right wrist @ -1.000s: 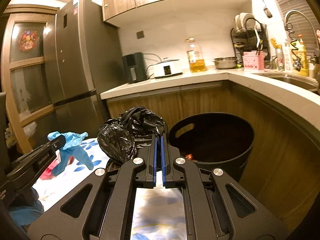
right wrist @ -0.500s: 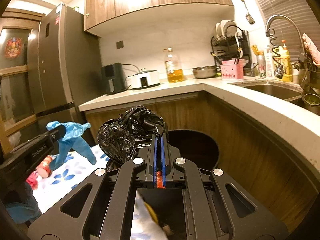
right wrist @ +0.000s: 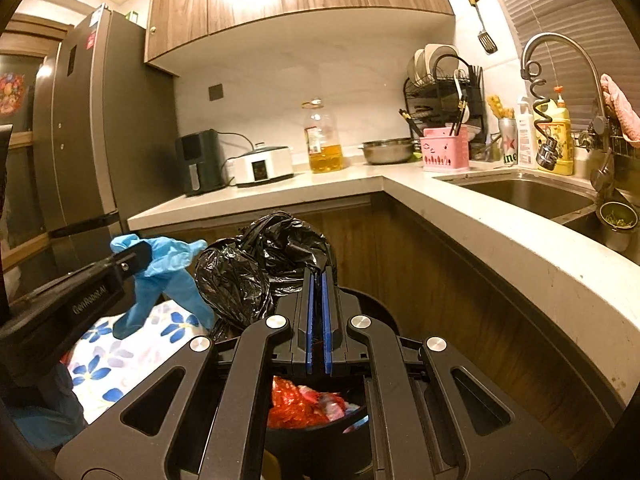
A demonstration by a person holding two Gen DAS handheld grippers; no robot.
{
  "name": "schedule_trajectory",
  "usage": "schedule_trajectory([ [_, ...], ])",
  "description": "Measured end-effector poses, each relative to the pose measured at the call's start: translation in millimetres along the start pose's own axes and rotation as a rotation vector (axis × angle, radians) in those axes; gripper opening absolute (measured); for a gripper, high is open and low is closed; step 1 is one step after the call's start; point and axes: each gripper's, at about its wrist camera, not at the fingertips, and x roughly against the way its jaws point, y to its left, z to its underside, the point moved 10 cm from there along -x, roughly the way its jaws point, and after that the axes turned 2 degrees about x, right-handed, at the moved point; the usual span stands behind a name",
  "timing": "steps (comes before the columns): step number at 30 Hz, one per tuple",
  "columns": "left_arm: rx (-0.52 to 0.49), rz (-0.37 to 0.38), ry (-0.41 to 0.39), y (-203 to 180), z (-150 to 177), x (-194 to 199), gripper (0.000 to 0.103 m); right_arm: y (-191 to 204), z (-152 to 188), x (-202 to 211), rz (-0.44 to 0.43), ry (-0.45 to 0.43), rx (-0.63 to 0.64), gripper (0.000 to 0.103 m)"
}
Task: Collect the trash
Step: 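Carry the black bag and blue glove with both tools over the bin, then open both tools to drop the black bag and blue glove into the bin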
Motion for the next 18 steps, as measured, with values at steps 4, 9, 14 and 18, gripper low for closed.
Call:
schedule_trajectory([
  [4,-0.027,0.024,0.012,-13,6,-15,0.002,-6,0,-9,0.010,0.005,-0.003,0.004],
  [9,-0.027,0.032,0.027,-15,13,-28,0.002,-10,1,-18,0.020,0.009,0.003,0.004],
  [14,-0.020,0.039,0.046,-17,17,-37,0.002,-13,6,-26,0.021,0.018,-0.002,0.004],
  [18,-0.038,0.053,0.063,-22,24,-44,0.002,-13,9,-29,0.022,0.023,0.000,0.004],
])
